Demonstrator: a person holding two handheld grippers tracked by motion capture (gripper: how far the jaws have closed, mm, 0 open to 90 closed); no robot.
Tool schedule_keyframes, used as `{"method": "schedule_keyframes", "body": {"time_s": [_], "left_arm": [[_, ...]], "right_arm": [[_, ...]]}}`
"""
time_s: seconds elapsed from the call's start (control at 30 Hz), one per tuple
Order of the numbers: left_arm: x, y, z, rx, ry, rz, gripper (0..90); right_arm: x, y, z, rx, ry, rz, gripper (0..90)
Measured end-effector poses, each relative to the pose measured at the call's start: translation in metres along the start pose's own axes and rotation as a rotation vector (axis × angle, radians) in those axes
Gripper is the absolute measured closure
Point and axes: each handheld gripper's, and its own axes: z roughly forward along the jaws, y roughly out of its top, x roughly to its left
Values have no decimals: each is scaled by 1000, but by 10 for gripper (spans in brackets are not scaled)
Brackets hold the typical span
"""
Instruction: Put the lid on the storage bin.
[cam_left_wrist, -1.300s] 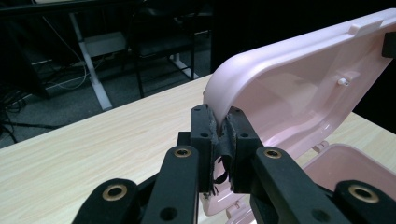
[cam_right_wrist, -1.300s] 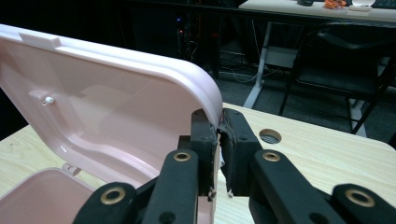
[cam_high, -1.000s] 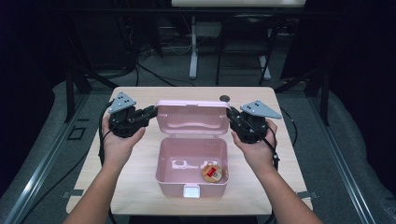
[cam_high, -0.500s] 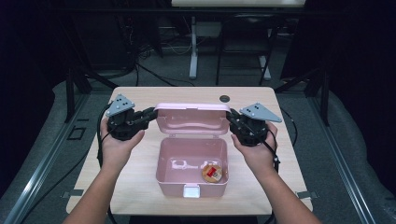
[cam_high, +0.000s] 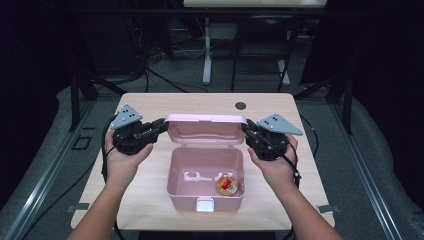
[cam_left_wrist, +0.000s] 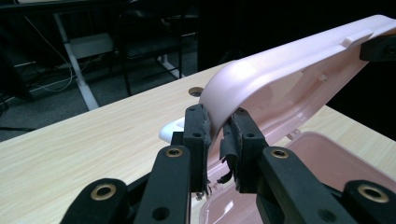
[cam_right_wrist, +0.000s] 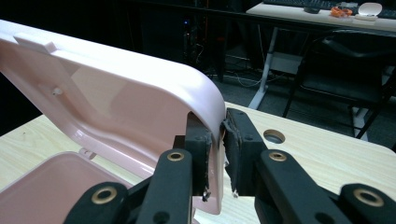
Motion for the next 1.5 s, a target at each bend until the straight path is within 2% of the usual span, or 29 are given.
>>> {"method": "schedule_keyframes", "body": {"time_s": [0.6,0.9,1.1,1.33,1.5], "left_arm": [[-5,-7,-8,14,-24,-3,773],[-7,-12,-11,5,-34,-6,765],[-8,-17,-15,-2,-56,-17,761],[-13,-23,-19,-13,-44,-2,761],[-15,-27,-21,-28,-51,-8,756]], "right_arm": [[5,-6,-9,0,9,-22,775],[7,-12,-14,-12,18,-30,766],[8,-16,-18,-19,27,-34,757],[10,-21,-22,-26,35,-37,749],[9,-25,-25,-30,48,-28,745]]}}
